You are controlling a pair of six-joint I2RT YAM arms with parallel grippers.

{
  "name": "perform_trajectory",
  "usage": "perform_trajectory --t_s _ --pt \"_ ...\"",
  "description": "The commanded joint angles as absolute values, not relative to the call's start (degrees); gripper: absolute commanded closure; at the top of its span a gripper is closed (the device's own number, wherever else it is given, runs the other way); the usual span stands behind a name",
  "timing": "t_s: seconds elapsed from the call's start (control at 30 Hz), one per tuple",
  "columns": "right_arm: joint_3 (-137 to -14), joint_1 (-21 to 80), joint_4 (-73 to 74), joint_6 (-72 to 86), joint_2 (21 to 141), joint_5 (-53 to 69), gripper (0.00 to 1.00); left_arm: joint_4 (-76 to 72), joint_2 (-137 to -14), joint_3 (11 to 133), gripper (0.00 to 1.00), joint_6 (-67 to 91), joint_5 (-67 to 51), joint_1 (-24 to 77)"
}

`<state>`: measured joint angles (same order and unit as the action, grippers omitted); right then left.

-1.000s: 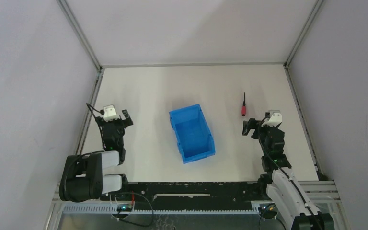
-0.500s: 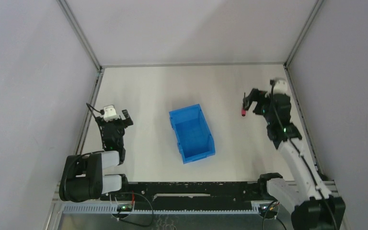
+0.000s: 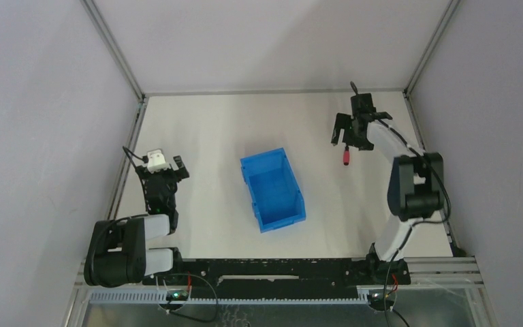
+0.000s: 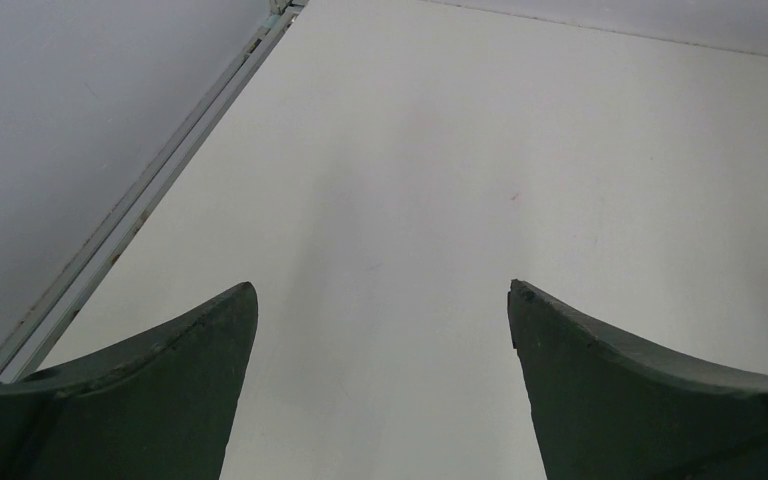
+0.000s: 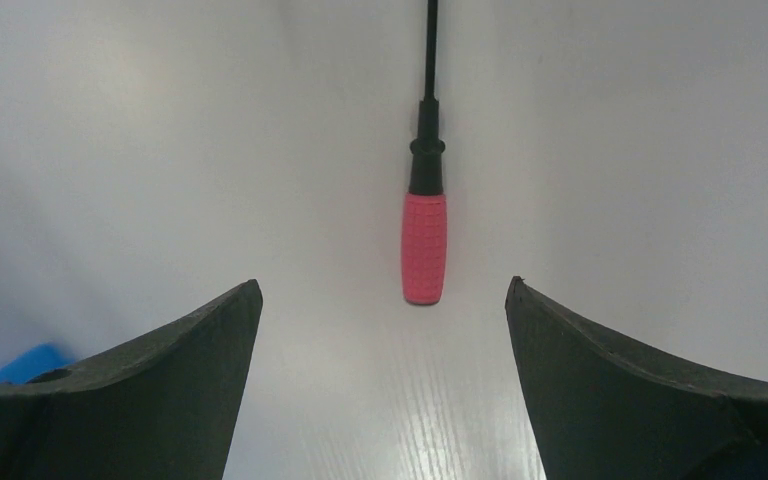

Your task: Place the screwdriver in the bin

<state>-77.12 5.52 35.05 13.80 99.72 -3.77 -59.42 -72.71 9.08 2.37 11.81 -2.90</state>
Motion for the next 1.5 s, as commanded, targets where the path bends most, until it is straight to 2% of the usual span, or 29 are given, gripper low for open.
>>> perform_trajectory --t_s 0.0,0.17,0.23,0.27,0.3,0.37,0.4,0.47,0.5,0.83,1.0,1.2,1.47 --pt "-82.8 5.0 38.7 14.2 107.6 -4.7 0.01 -61.1 -72.3 10.9 0.0 1.2 12.0 -2.7" --pt "-83.9 4.9 38.1 14.2 114.5 -3.6 0.09 -61.1 -72.2 10.9 0.0 1.2 11.9 -2.7" --pt "-84.0 4.8 37.6 14.3 115.5 -3.5 0.15 -61.1 -72.3 10.9 0.0 1.2 12.0 -2.7" --pt "-84.0 4.6 37.6 14.4 115.9 -3.4 0.21 -61.1 -72.2 11.0 0.0 1.2 12.0 -2.7" --pt "-83.9 4.5 37.7 14.7 116.1 -3.3 0.33 -61.1 -72.3 10.9 0.0 1.2 12.0 -2.7" --pt "-83.9 4.1 38.3 15.7 116.1 -4.6 0.63 -61.1 -72.2 10.9 0.0 1.2 12.0 -2.7" --pt "-83.9 3.9 38.6 15.9 115.6 -5.4 0.75 -61.1 -72.3 10.9 0.0 1.2 11.9 -2.7" --pt "-84.0 3.7 39.4 16.1 114.2 -6.9 0.88 -61.1 -72.2 10.9 0.0 1.2 12.0 -2.7" --pt "-84.0 3.8 39.7 15.9 113.0 -7.3 0.9 -61.1 -72.2 10.9 0.0 1.2 12.0 -2.7" --pt "-84.8 4.8 48.7 13.7 96.8 -7.8 0.95 -61.1 -72.3 10.9 0.0 1.2 12.0 -2.7" --pt "-85.5 8.6 53.5 13.6 89.3 -6.9 0.95 -61.1 -72.3 11.0 0.0 1.2 12.0 -2.7" --pt "-88.2 21.0 56.9 14.8 84.0 -8.4 0.95 -61.1 -72.2 11.0 0.0 1.2 12.0 -2.7" --pt "-91.0 41.4 55.3 18.1 84.3 -9.9 0.96 -61.1 -72.2 10.9 0.0 1.2 12.0 -2.7"
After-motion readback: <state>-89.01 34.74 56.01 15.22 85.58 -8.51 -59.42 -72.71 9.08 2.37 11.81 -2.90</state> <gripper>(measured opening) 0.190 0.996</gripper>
